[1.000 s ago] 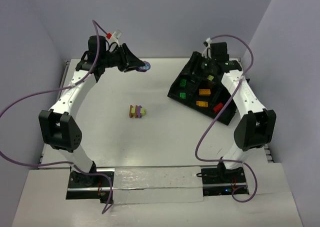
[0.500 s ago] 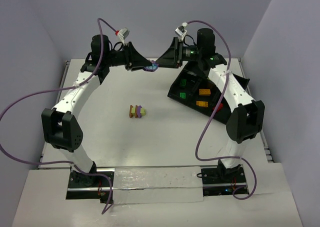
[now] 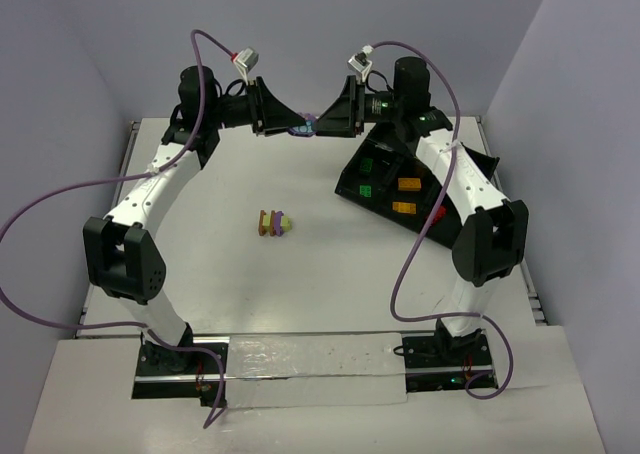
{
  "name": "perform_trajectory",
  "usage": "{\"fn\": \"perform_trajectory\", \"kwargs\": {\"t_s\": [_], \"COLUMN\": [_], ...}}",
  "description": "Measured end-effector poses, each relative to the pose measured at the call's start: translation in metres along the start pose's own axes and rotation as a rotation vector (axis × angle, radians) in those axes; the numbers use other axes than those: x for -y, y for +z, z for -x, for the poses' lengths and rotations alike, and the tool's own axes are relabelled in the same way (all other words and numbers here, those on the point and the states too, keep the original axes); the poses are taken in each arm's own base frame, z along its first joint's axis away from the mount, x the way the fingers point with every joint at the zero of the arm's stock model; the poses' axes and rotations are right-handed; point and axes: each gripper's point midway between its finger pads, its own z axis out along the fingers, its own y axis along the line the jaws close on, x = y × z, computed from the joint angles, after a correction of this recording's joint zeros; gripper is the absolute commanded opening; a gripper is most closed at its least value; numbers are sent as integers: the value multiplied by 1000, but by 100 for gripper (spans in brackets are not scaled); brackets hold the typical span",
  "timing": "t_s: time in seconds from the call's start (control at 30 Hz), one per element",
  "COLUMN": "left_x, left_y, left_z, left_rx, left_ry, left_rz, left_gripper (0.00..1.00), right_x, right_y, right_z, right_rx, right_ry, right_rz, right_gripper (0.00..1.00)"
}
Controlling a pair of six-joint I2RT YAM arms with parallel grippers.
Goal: Sort the legos into containers by color
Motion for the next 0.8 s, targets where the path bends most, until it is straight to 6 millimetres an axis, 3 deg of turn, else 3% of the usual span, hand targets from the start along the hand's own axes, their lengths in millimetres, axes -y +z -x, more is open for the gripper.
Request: {"fn": "perform_trajectory", "kwargs": {"t_s": [0.1, 0.27, 0.7, 0.8], "left_x": [2, 5, 9, 10], "left_y": [1, 4, 4, 4], "left_z": [-2, -6, -6, -6], "left_rx": [-6, -19, -24, -23], "left_ry": [1, 5, 13, 15], "left_rz": [-7, -18, -32, -33], "left_gripper": [0, 0, 0, 0], "right_x": [-4, -5, -15, -15], "right_y": [2, 6, 5, 5], "right_z": [-5, -15, -14, -14], "right_rx": [-18, -42, -51, -51], "right_ry": [17, 78, 80, 82], "right_rz": [48, 148, 222, 224], "right_gripper": [51, 45, 50, 44]}}
